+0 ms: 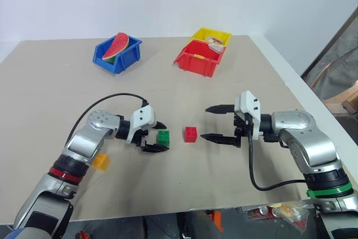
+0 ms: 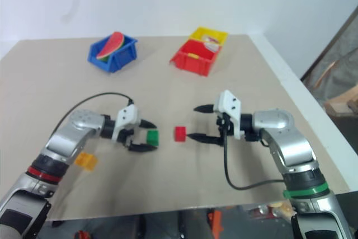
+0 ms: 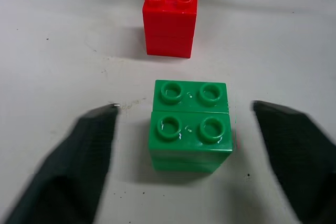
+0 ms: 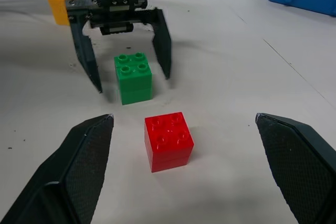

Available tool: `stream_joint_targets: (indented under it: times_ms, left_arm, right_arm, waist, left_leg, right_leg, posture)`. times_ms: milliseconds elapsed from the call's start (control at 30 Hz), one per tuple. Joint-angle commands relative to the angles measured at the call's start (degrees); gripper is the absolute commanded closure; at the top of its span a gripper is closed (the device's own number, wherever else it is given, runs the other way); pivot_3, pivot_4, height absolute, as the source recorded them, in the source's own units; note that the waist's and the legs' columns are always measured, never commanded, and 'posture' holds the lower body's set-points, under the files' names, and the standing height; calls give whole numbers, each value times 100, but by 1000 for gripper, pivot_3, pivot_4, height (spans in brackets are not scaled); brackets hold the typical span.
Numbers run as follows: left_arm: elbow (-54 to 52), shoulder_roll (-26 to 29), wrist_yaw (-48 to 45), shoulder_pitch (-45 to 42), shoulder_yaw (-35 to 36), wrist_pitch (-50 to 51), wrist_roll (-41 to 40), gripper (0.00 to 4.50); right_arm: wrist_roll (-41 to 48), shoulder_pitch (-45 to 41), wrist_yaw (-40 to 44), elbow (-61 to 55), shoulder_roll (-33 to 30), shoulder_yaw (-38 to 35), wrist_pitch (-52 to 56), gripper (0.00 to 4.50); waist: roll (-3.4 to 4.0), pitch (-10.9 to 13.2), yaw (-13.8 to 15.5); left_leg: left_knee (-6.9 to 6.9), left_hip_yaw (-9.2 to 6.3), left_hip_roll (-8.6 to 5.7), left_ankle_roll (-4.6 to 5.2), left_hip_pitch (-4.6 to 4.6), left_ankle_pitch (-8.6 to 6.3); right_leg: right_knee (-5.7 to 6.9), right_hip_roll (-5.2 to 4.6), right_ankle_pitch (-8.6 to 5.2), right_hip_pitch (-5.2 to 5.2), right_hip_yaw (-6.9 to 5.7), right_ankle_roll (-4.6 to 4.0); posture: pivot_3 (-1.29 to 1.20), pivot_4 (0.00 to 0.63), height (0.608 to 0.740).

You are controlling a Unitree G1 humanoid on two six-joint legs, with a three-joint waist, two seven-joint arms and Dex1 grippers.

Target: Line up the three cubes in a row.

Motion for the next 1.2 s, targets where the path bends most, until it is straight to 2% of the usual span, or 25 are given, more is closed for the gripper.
stream_joint_targets:
  times_ms: [33, 267, 467, 567, 733, 833, 967, 1200]
  left_arm:
    - [-320, 75, 37, -150, 242, 126, -140, 37]
    - [-1215, 400, 228, -117, 819, 940, -606, 37]
    - [-2342, 576, 1209, 225, 1914, 2258, -1367, 37]
    - [-3048, 208, 2265, 747, 2656, 2643, -1550, 37]
    - [-4272, -427, 3721, 1929, 3283, 2553, -1299, 37]
    - [-4737, -704, 4306, 2444, 3405, 2468, -1222, 37]
    - [-5358, -1336, 5288, 3256, 3675, 2280, -911, 37]
    - [-5775, -1786, 5863, 3960, 3653, 2282, -926, 37]
  right_arm:
    - [165, -183, 66, -274, -44, -124, 22, 0]
    - [116, -262, 111, -165, -62, -87, -60, 0]
    - [85, -329, 219, -5, -101, -119, -137, 0]
    - [83, -396, 217, 69, -70, -123, -177, 0]
    - [93, -450, 358, 155, -40, -39, -260, 0]
    - [22, -507, 489, 290, -30, 34, -383, 0]
    - [-64, -674, 581, 513, 79, 151, -517, 0]
    - [-144, -720, 739, 648, 98, 255, -652, 0]
  waist:
    - [0, 0, -1]
    - [0, 0, -9]
    - [0, 1, -17]
    - [0, 0, -29]
    - [-1, 0, -17]
    - [-1, 0, 1]
    - [-2, 0, -14]
    - [-3, 0, 0]
  left_leg:
    - [0, 0, 0, 0, 0, 0]
    - [0, -1, 1, 0, 0, 0]
    - [1, -1, 3, 0, 2, 0]
    - [0, 0, 5, 0, 5, 0]
    - [0, 0, 5, -1, 7, 0]
    - [3, -2, 4, -1, 10, 1]
    - [4, 6, 1, -2, 28, 1]
    - [4, 2, 0, -1, 29, 2]
  right_leg:
    - [1, 0, 0, 0, 0, 0]
    - [1, 0, 0, 0, 0, 0]
    - [2, 0, 0, 1, -2, 1]
    - [2, 0, 0, 1, 1, 2]
    - [2, -4, 0, 4, 16, 1]
    - [3, -5, 4, 8, 14, 3]
    - [2, -6, 8, 19, 20, 8]
    - [4, -4, 9, 20, 21, 4]
  posture:
    - [0, 150, 740]
    - [0, 150, 740]
    - [0, 150, 740]
    - [0, 150, 740]
    - [0, 150, 740]
    - [0, 150, 740]
    - [0, 150, 740]
    - [0, 150, 740]
